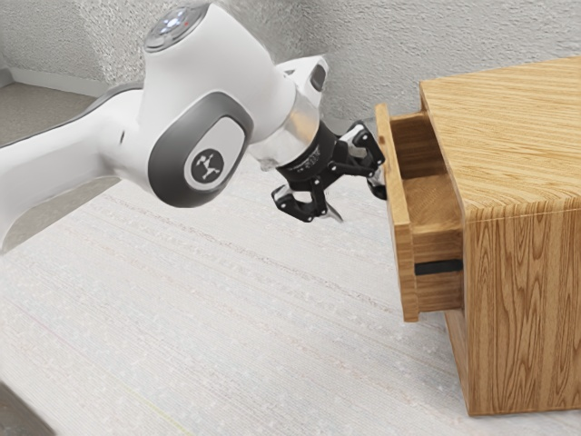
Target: Pull the drawer handle with one arm to open the drawer
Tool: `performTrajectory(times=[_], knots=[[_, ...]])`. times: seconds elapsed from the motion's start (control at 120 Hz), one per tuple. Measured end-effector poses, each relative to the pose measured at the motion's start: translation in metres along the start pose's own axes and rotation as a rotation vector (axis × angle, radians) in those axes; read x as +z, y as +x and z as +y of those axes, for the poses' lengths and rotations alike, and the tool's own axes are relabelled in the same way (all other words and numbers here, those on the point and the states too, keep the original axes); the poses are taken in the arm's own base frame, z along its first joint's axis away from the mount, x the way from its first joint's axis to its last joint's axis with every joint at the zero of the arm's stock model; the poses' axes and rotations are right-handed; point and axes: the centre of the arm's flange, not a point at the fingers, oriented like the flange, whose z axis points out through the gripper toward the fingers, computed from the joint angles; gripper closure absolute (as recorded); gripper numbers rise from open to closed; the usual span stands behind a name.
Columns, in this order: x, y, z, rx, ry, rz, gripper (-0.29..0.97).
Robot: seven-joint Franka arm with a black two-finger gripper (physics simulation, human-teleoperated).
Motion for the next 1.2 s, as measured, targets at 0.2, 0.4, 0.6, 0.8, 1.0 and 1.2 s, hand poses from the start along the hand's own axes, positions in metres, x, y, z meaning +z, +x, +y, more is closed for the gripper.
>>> performTrajectory(times=[0.2,0.4,0.6,0.8,1.0,1.2], knots=[[-0.007,0.008,-0.022,-0.032,0.014,0.010,0.30],[-0.017,0.013,-0.037,-0.055,0.018,0.021,0.30],[-0.020,0.021,-0.053,-0.080,0.029,0.029,0.31],[-0.025,0.029,-0.070,-0.106,0.041,0.042,0.31],[-0.033,0.033,-0.083,-0.131,0.039,0.045,0.31],[-0.037,0.031,-0.105,-0.156,0.046,0.050,0.31]])
